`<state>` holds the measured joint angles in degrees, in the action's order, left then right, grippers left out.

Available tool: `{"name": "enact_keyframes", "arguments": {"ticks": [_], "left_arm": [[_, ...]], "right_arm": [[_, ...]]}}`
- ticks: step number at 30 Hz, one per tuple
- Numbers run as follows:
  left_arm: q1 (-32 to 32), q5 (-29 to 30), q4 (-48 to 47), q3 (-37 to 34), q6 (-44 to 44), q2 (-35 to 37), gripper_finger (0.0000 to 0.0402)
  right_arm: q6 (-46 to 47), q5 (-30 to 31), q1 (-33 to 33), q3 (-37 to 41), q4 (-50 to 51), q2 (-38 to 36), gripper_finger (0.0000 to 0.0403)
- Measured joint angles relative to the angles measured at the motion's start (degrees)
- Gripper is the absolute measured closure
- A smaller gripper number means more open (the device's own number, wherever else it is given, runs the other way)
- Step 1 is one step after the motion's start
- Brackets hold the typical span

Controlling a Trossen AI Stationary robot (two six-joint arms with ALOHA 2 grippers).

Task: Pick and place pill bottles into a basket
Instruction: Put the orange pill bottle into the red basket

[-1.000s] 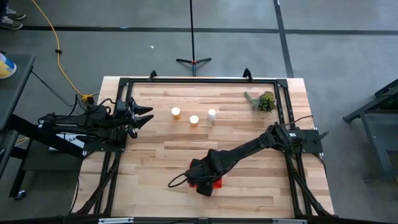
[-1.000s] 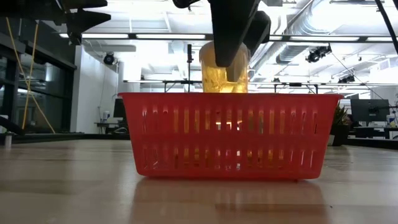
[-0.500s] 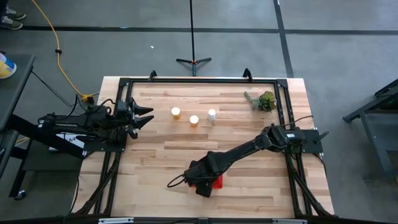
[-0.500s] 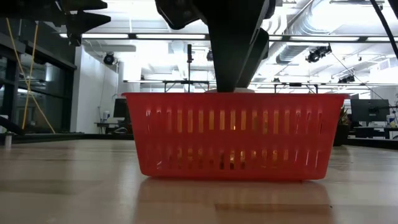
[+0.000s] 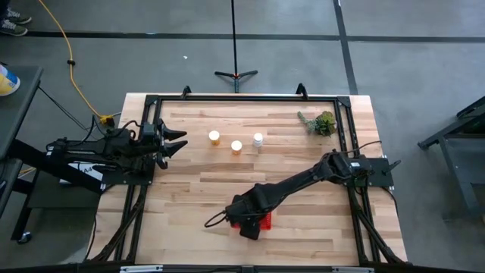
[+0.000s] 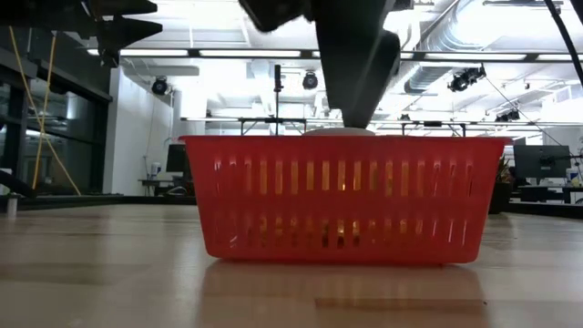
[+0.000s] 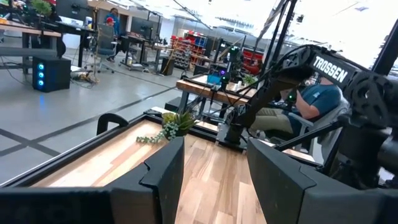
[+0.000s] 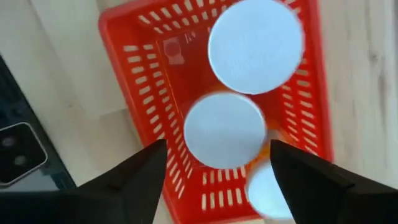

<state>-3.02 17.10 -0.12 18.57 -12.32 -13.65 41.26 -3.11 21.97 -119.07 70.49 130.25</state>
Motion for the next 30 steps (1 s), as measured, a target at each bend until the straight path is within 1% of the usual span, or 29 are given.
{"name": "enact_keyframes", "arguments": {"ticks": [6, 12, 16, 25, 30], "left_arm": [[0.01, -0.06, 0.04, 0.00, 0.00, 0.00, 0.0190], [0.02, -1.26, 0.13, 0.00, -0.02, 0.02, 0.0190], [0.01, -1.26, 0.16, 0.01, -0.02, 0.00, 0.0190], [0.00, -1.55, 0.31, 0.02, -0.02, 0.00, 0.0190], [0.02, -1.57, 0.28, 0.00, 1.19, 0.02, 0.0190]], "right_arm": [[0.12, 0.76, -0.86, -0.06, -0.48, -2.84, 0.0109], [-0.69, 2.20, -2.48, -0.43, -1.06, -4.87, 0.0104], [-3.26, 4.30, -4.80, -3.54, -1.16, -5.00, 0.0104], [-10.59, 9.07, -11.71, -13.31, -0.93, -5.11, 0.0104], [-14.34, 10.85, -16.18, -15.20, -0.47, -5.11, 0.0104]]}}
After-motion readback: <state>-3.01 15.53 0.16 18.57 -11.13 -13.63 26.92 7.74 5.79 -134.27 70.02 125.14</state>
